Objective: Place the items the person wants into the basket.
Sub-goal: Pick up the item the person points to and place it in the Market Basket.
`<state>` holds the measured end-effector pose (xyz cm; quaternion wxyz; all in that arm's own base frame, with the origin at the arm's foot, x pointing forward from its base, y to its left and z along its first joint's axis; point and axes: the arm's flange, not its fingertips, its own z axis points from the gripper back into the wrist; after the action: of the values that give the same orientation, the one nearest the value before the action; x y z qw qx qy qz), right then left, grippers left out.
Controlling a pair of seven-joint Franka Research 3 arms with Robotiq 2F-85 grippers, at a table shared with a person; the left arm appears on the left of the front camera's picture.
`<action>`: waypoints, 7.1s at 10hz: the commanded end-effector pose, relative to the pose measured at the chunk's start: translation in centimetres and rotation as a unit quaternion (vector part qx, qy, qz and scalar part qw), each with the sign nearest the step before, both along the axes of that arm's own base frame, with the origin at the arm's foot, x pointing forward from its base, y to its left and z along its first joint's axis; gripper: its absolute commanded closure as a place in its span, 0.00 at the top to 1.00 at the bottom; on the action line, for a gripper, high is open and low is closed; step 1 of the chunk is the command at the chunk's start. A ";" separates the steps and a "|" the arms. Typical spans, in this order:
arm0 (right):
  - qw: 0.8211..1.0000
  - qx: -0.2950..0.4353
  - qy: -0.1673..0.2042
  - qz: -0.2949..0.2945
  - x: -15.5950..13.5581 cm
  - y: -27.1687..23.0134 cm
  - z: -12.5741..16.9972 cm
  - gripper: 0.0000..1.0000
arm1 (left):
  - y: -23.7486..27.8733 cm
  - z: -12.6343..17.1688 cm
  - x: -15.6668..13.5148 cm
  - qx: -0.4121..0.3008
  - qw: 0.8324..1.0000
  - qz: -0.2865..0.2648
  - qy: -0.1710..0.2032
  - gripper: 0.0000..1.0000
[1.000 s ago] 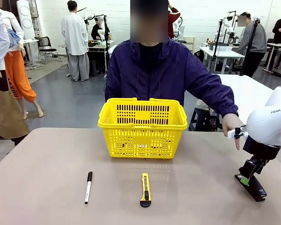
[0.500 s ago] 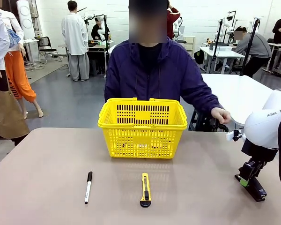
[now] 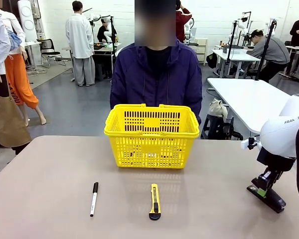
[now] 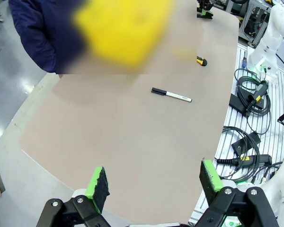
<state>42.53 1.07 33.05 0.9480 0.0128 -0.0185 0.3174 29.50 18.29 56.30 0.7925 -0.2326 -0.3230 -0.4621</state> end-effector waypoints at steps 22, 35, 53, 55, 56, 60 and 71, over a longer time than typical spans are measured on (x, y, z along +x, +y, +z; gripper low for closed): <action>0.976 0.125 -0.076 0.161 7.8 25.6 30.9 0.14 | 0.2 0.0 0.0 -0.006 1.000 -0.007 -0.011 1.00; 0.975 0.122 -0.066 0.174 10.6 26.8 28.2 0.32 | 0.2 0.0 0.0 -0.006 1.000 -0.007 -0.011 1.00; 0.946 -0.008 -0.048 0.320 21.7 43.1 15.0 0.32 | 0.2 0.0 0.0 -0.006 1.000 -0.007 -0.011 1.00; 0.946 -0.009 -0.027 0.323 21.8 43.4 14.0 0.32 | 0.2 0.0 0.0 -0.006 1.000 -0.007 -0.011 1.00; 0.945 -0.008 -0.018 0.326 21.8 43.5 13.5 0.32 | 0.2 0.0 0.0 -0.006 1.000 -0.007 -0.011 1.00; 0.940 -0.010 -0.005 0.340 21.7 43.7 12.8 0.61 | 0.2 0.0 0.0 -0.006 1.000 -0.007 -0.011 1.00; 0.944 -0.014 0.053 0.326 20.1 43.5 14.4 1.00 | 0.2 0.0 0.0 -0.006 1.000 -0.007 -0.011 1.00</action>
<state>61.65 43.31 45.49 0.7893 0.0211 0.0295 0.6130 29.54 18.29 56.31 0.7934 -0.2326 -0.3216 -0.4616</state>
